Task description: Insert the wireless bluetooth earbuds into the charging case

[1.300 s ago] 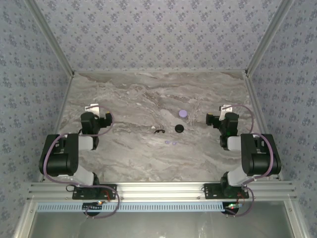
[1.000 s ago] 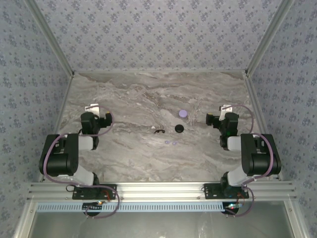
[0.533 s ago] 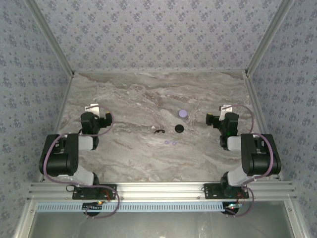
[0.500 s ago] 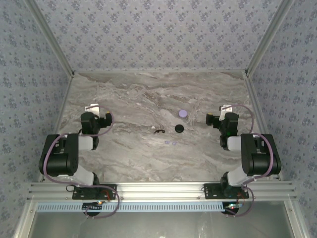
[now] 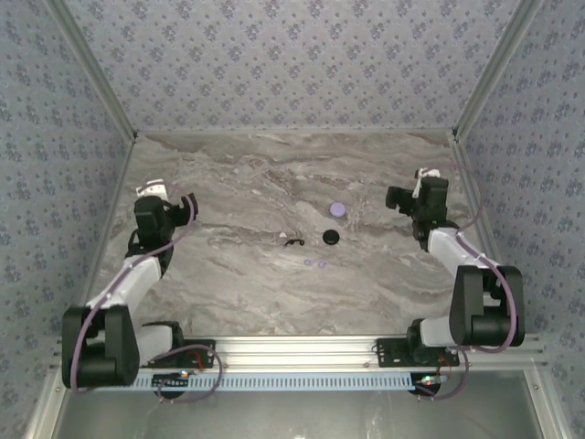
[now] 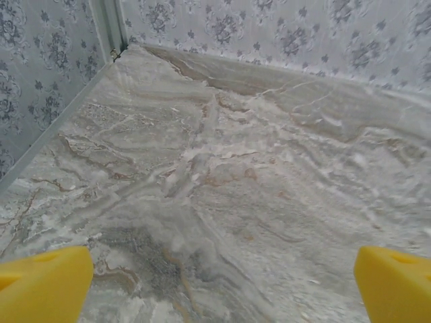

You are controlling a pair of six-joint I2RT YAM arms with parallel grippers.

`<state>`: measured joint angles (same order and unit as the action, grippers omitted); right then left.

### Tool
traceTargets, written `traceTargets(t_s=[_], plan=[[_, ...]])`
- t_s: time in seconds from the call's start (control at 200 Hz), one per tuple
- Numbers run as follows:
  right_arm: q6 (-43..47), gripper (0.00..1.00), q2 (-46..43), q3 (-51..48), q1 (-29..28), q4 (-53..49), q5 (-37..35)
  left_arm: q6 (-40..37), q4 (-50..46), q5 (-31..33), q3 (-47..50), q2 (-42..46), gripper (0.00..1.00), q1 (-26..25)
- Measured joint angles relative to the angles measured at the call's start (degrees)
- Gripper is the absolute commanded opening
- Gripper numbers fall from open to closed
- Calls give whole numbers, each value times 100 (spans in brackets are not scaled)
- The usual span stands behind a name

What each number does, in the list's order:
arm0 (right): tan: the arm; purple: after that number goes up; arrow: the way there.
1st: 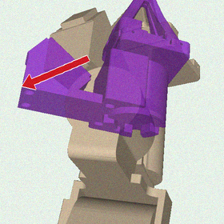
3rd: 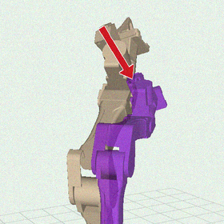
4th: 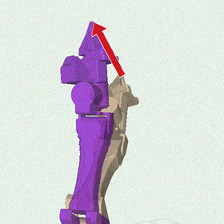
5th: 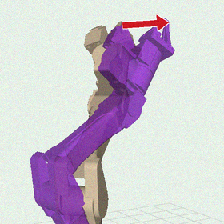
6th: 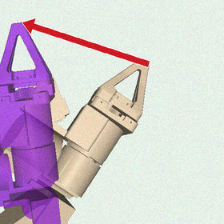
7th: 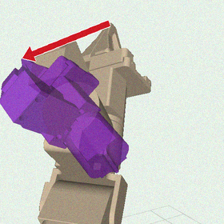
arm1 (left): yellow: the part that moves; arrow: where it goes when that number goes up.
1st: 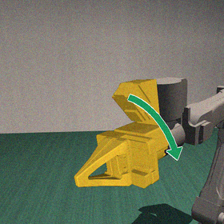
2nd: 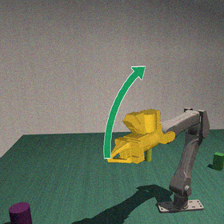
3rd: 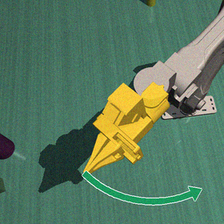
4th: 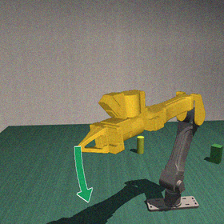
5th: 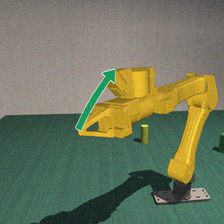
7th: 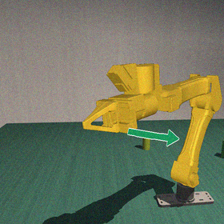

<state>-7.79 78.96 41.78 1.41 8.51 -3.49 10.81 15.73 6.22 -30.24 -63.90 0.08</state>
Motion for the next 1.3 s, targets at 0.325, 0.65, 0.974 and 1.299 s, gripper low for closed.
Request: traceTargets(t_s=[0.325, 0.65, 0.974, 1.299], plan=[[-557, 100, 1091, 1694, -691, -2490, 227, 479, -2452, -544, -610, 1292, 99, -612], [-643, 94, 2173, 3086, -1764, -3624, 417, 540, -3589, -946, -647, 1703, 99, -778], [-793, 86, 3084, 3974, -2194, -4323, 409, 540, -3856, -992, -647, 1700, 99, -807], [-857, 81, 3641, 4527, -2396, -4771, 343, 533, -3856, -1008, -647, 1740, 99, -809]])
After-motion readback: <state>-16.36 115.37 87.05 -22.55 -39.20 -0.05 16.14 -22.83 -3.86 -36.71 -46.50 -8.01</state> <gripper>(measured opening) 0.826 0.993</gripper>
